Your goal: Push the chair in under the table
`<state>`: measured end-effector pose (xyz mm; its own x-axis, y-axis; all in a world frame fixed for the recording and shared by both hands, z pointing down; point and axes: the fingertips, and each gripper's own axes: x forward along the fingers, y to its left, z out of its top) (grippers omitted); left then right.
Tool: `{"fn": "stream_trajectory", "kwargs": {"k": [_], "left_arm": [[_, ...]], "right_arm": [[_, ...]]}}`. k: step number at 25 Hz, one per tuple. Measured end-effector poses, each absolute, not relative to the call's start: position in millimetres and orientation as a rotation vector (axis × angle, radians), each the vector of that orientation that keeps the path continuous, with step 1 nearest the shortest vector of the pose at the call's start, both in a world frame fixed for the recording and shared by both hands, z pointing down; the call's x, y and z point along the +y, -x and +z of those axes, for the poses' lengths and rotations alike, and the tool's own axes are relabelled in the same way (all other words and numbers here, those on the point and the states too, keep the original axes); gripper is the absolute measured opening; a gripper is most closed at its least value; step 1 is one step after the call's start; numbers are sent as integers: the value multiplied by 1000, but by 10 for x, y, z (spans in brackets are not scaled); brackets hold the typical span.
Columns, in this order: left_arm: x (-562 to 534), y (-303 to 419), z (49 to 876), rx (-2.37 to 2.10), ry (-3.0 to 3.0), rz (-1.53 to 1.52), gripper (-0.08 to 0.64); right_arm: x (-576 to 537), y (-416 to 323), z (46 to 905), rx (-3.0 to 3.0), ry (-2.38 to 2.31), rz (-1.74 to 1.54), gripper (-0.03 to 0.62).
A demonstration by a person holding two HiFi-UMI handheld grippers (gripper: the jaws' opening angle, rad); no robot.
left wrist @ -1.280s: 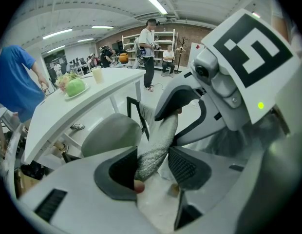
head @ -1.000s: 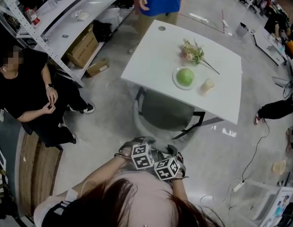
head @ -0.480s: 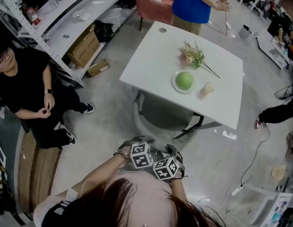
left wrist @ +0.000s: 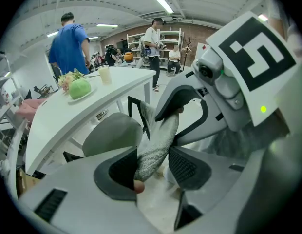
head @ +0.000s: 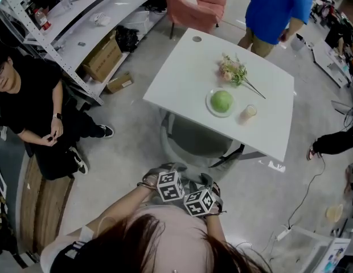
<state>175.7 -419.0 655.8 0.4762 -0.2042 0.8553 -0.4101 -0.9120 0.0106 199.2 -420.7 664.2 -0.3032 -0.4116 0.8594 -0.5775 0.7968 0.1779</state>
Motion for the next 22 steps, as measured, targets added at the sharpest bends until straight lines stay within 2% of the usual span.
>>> {"fn": "stream_trajectory", "kwargs": {"k": [22], "left_arm": [[-4688, -1950, 6567, -587, -2517, 1393, 202]], "right_arm": [[-4713, -2185, 6647, -1955, -738, 149, 221]]}}
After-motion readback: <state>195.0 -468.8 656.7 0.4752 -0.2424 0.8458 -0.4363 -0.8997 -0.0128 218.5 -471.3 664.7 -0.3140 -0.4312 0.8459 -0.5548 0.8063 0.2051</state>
